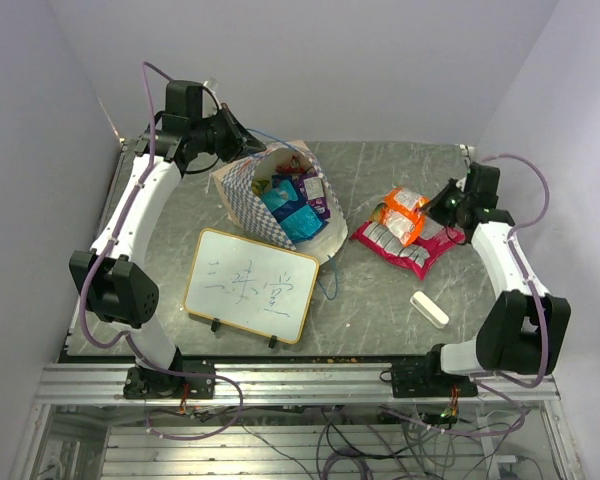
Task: Take the snacks out of the paper bag
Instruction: Place the snack at the center of the board, then take out the snack from the paper bag.
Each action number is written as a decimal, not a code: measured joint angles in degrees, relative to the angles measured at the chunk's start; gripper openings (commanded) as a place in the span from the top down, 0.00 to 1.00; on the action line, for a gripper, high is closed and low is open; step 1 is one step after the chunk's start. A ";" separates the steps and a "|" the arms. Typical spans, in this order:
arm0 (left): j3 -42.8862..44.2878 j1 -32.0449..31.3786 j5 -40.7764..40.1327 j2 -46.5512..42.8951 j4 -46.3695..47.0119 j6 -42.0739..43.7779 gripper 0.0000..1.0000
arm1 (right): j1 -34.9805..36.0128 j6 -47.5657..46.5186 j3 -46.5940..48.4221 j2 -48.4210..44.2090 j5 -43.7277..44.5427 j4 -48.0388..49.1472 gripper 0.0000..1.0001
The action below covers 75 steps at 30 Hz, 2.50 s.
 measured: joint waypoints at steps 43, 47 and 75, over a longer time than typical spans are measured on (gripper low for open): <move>-1.22 -3.37 3.30 0.00 0.52 0.63 0.93 | 4.37 -16.94 2.56 -0.57 1.01 2.21 0.16; -1.22 -4.13 3.32 0.00 0.92 0.52 0.93 | 15.63 -23.10 -2.43 -3.08 -5.20 11.28 0.19; 0.66 -5.81 6.01 2.03 6.91 -5.57 0.93 | 42.40 -1.20 -10.03 13.66 12.83 38.53 0.54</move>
